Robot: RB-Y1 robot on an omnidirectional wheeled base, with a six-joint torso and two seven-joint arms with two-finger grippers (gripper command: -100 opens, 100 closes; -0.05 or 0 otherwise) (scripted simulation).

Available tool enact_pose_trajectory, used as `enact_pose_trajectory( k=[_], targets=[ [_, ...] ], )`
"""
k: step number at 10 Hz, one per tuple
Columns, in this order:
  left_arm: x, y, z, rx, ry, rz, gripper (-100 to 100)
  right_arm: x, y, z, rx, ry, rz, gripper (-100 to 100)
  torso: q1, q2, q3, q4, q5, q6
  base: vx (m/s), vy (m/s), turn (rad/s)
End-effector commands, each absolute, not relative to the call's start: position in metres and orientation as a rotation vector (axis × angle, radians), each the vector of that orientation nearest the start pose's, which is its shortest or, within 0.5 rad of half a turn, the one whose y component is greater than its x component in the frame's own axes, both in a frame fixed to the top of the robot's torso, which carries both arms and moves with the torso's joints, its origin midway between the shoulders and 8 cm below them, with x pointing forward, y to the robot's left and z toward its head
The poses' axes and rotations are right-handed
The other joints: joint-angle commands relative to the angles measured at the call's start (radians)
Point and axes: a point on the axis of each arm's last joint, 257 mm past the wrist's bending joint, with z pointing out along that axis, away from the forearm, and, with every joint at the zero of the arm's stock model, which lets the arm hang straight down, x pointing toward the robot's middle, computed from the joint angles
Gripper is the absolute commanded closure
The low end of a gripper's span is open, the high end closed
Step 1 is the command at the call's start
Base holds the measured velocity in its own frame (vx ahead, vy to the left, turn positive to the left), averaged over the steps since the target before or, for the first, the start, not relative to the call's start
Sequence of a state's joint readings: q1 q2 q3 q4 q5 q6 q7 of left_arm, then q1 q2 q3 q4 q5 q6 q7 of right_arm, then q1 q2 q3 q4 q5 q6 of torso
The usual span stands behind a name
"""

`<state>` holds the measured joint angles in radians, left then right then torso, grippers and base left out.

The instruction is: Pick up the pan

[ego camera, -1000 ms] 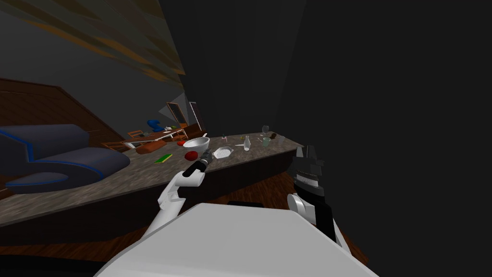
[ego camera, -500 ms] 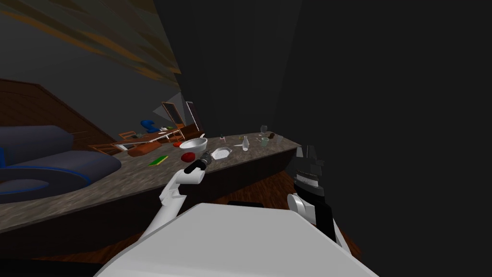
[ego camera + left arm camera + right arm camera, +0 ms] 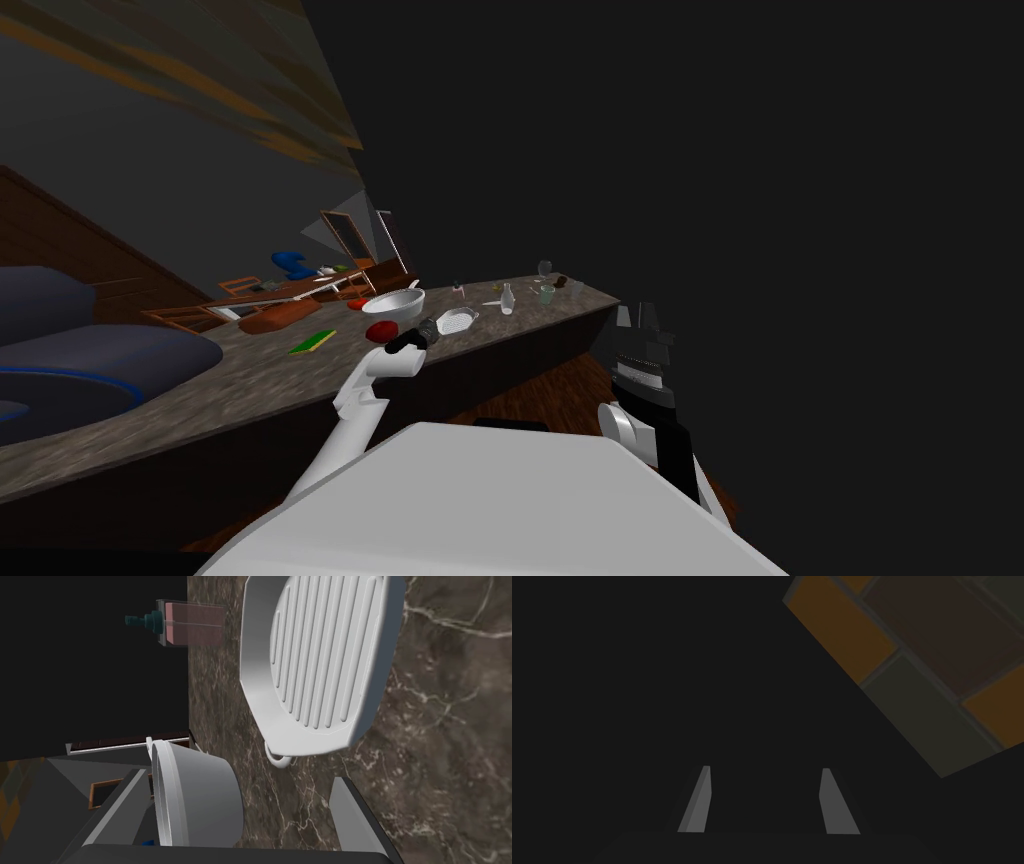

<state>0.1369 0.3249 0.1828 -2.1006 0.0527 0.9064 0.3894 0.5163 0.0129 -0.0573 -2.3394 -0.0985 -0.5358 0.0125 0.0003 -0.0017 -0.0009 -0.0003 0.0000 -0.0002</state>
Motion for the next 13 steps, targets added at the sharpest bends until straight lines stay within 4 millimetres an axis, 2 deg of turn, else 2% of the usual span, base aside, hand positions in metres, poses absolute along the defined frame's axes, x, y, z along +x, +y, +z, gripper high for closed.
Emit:
enact_pose_trajectory(
  k=[1,8,13],
  targets=[
    [0.454,0.409,-0.219,-1.79,1.191,-0.791,-100,0.317,-0.308,0.053,0.645,0.485,1.305,0,0.0,0.0,0.0,0.0,0.0,0.0,0.023,0.003,-0.061],
    [0.441,0.421,-0.243,-1.962,1.187,-0.691,-100,0.317,-0.308,0.053,0.645,0.485,1.305,0,0.0,0.0,0.0,0.0,0.0,-0.001,0.021,0.003,-0.064],
    [0.425,0.426,-0.263,-2.094,1.19,-0.6,-100,0.317,-0.308,0.053,0.645,0.485,1.305,0,0.0,0.0,0.0,0.0,0.0,-0.001,0.027,0.006,-0.071]
  ],
)
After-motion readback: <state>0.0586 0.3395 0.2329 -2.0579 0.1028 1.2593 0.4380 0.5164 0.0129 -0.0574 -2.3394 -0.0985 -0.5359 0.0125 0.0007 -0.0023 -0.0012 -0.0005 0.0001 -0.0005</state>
